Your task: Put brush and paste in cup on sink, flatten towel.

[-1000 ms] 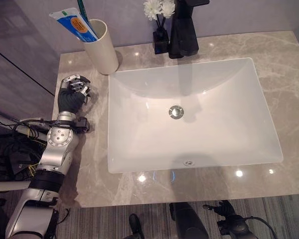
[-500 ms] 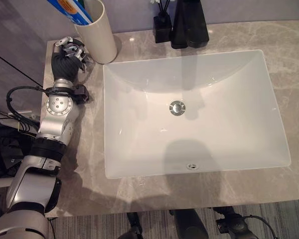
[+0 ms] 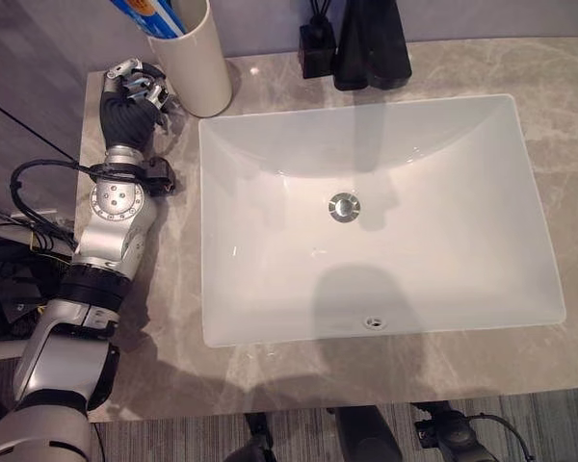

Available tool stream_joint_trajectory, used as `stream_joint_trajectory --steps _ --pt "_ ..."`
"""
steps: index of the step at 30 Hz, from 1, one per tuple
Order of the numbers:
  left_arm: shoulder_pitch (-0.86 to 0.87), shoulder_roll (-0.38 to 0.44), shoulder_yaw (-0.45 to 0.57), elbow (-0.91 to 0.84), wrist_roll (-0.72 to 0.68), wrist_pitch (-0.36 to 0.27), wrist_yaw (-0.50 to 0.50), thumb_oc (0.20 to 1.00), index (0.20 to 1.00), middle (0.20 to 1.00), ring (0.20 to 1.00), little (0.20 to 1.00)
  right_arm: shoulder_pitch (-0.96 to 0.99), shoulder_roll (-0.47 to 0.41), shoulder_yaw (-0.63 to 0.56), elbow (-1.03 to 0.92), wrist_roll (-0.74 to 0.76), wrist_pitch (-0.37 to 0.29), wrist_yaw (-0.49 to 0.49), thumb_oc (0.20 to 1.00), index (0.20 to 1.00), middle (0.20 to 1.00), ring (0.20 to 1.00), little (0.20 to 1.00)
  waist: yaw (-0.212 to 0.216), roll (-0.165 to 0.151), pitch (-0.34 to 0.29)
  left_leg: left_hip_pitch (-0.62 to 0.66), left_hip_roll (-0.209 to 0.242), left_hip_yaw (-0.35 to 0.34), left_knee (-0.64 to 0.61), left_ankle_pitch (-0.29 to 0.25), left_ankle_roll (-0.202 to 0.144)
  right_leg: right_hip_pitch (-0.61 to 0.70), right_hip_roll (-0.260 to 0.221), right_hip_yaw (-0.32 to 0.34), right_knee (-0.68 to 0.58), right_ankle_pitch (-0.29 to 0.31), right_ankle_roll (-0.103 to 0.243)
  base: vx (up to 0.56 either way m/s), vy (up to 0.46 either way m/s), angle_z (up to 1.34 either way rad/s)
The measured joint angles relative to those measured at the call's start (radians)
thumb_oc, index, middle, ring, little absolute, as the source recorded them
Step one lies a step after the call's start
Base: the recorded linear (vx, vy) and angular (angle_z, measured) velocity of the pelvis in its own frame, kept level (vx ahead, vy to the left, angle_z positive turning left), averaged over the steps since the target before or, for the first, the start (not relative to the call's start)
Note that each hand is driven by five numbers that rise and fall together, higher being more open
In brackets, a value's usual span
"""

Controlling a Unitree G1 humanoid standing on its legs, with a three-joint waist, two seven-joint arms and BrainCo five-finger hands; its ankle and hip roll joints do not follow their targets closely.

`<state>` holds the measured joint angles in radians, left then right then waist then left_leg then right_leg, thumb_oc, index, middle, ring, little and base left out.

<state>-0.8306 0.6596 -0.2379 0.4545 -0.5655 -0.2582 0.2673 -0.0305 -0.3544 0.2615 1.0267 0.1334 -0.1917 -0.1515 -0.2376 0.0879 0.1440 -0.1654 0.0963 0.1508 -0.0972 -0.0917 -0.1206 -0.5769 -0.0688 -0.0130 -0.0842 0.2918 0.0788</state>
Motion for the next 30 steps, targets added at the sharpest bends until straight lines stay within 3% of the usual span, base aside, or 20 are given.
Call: stream_joint_trajectory --steps 10,17,30 --pt "0.139 -0.081 0.060 -0.062 0.026 0.001 0.005 0.200 0.200 0.200 0.200 0.200 -0.005 0.000 -0.003 0.013 -0.002 0.003 0.001 1.000 1.000 1.000 1.000 1.000 0.003 -0.014 -0.002 0.046 0.007 -0.035 0.000 0.000 -0.002 0.065 -0.008 -0.029 0.000 -0.010 0.000 -0.02 0.009 0.09" --pt "0.177 -0.071 0.055 -0.105 0.028 0.011 -0.022 0.200 0.200 0.200 0.200 0.200 -0.012 0.000 0.007 0.022 -0.002 0.003 0.003 1.000 1.000 1.000 1.000 1.000 0.004 -0.037 -0.011 0.055 0.013 -0.046 0.000 0.002 -0.004 0.079 -0.005 -0.047 0.000 -0.012 -0.004 -0.02 -0.001 0.03" --pt "0.123 -0.017 -0.006 -0.093 0.062 0.012 -0.053 0.200 0.200 0.200 0.200 0.200 -0.010 0.006 0.008 0.044 -0.002 0.012 0.022 1.000 1.000 1.000 1.000 1.000 0.002 -0.035 -0.013 0.040 0.005 -0.014 0.004 0.001 -0.003 0.045 0.001 -0.015 0.000 -0.007 -0.004 0.01 -0.001 -0.06"
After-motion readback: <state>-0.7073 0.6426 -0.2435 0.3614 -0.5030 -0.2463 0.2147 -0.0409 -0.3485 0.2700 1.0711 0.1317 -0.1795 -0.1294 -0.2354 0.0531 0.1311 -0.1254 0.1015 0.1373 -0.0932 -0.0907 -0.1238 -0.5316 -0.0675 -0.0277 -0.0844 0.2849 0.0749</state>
